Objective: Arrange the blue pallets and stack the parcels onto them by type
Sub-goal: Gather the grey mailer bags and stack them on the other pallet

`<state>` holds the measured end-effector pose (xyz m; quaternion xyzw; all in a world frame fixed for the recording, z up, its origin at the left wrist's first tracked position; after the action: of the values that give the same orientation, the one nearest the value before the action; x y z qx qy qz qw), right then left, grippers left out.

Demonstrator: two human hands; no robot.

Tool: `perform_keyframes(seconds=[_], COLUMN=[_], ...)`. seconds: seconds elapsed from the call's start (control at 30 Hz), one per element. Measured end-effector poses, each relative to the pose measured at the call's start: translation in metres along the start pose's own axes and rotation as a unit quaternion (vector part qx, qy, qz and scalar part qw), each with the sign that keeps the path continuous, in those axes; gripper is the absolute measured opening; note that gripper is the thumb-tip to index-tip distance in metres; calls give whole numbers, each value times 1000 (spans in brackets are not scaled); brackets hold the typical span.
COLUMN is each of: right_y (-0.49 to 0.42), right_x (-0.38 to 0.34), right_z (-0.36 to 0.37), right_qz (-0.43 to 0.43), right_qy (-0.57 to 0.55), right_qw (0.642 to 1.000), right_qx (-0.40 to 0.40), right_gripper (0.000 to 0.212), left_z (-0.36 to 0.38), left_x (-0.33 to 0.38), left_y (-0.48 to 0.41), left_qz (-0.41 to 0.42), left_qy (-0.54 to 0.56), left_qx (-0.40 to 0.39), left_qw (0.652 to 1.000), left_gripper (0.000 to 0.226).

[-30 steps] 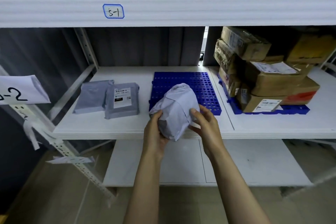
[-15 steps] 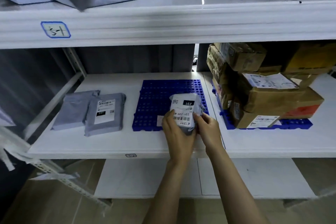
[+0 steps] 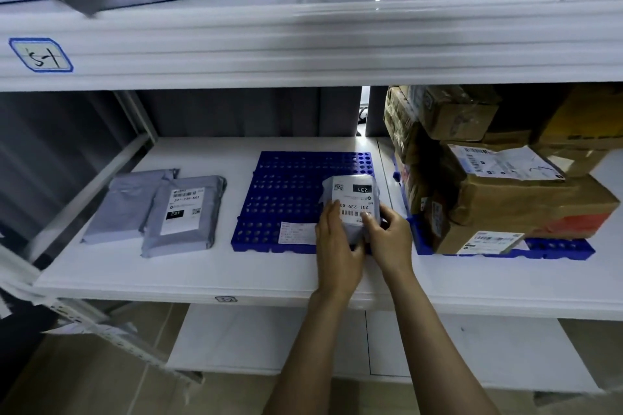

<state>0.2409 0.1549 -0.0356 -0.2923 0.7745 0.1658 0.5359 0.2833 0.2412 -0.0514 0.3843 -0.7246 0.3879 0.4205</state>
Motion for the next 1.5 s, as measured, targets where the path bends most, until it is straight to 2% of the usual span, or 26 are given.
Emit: perform_keyframes(seconds=[0.2, 0.33, 0.5, 0.6, 0.7, 0.87, 1.0, 1.13, 1.27, 1.5], right_y=[-13, -14, -7, 4, 17, 41, 67, 88, 101, 102], right_x=[-1, -4, -20, -42, -64, -88, -98, -103, -104, -103], right_z=[5, 7, 11, 18, 37, 95, 146, 194, 227, 262], right_qz=[-28, -37, -55, -90, -122, -149, -125, -58, -13, 25], right_qy=[44, 61, 120, 126, 103, 62, 28, 8, 1, 16], right_qw=[998, 997, 984, 976, 975, 983, 991, 988, 980, 974], right_qx=[20, 37, 116, 154, 157, 86, -31, -144, -200, -226], right_gripper=[46, 49, 51, 48, 43, 44, 46, 47, 46, 49], left_z=[-6, -11, -33, -62, -99, -168, -221, -263, -285, -302], left_x=[4, -1, -6, -9, -14, -35, -69, -97, -119, -134], left_y=[-24, -23, -21, -23, -25, -23, -16, -11, -11, -29], left_qz=[0, -5, 11, 18, 44, 56, -14, -96, -144, -186], left_qy=[-6, -15, -1, -3, -16, -44, -51, -21, 23, 111], left_qx=[9, 1, 1, 22, 69, 139, 190, 238, 237, 185], left_qw=[1000, 1000, 1000, 1000, 996, 988, 980, 966, 961, 959], left_gripper=[61, 62, 58, 59, 55, 50, 56, 58, 58, 64])
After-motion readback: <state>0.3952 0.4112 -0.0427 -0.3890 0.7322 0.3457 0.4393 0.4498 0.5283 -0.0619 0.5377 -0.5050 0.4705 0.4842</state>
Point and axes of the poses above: each hand's wrist, its own y-axis away from the middle knuckle, its own z-axis out of the palm, x = y × z, the point moved 3 cm from there along -y, towards the middle knuckle, and after that the axes turned 11 degrees about y, right-handed, at the moved point
